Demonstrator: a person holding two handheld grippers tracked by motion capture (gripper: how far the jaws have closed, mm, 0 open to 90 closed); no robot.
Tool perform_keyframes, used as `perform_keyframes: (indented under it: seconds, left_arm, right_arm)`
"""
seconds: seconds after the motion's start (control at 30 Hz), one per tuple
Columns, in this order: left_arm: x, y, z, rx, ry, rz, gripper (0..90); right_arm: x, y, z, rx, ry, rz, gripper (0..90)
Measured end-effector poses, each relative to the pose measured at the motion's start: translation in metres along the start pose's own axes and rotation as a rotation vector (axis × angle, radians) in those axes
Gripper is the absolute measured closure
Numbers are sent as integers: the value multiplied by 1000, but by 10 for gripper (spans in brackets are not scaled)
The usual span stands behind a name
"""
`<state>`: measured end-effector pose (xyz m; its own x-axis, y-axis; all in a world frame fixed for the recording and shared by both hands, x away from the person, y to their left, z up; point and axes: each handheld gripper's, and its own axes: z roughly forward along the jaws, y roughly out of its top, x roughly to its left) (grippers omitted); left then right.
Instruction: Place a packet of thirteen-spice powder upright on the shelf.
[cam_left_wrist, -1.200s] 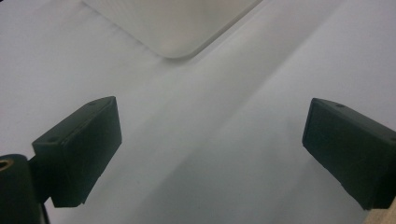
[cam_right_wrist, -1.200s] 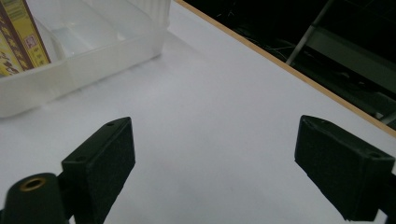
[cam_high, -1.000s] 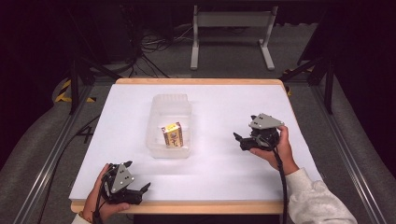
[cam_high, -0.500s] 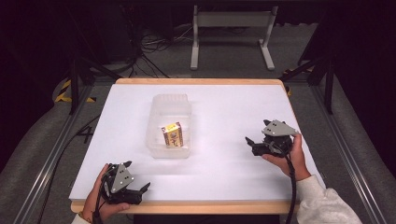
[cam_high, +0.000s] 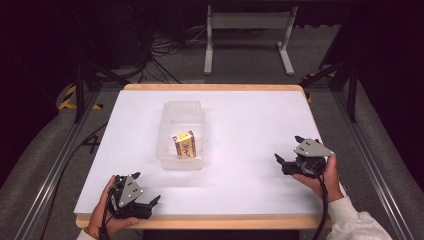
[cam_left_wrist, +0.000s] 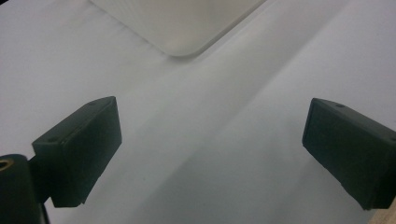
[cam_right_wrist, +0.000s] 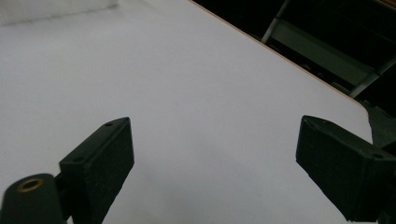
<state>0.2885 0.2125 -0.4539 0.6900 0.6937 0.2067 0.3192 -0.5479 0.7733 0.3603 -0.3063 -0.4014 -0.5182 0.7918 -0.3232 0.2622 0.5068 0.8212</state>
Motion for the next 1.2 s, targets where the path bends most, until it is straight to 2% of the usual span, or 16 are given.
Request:
perform_keyframes:
  seconds: [0.2,0.37,0.53,0.73,0.97,1.1,1.2]
  left_arm:
    - [1,0,0,6,15,5,51]
    - [5,1,0,-3,29,-8,51]
    - [7,5,4,-9,26,-6,51]
    - [10,9,9,-21,19,-9,50]
    - [14,15,17,-28,13,-24,49]
    - [17,19,21,-37,13,-38,49]
    - [18,22,26,-34,8,-35,50]
  right_arm:
    - [-3,-13,-9,-18,-27,8,121]
    - [-2,-25,-20,-31,-54,11,123]
    - [-5,-39,-29,-9,-72,27,121]
    - [-8,-54,-44,-8,-130,57,124]
    - [-12,-73,-58,23,-146,110,119]
    - [-12,-81,-63,48,-154,108,116]
    - [-11,-86,-69,47,-153,123,114]
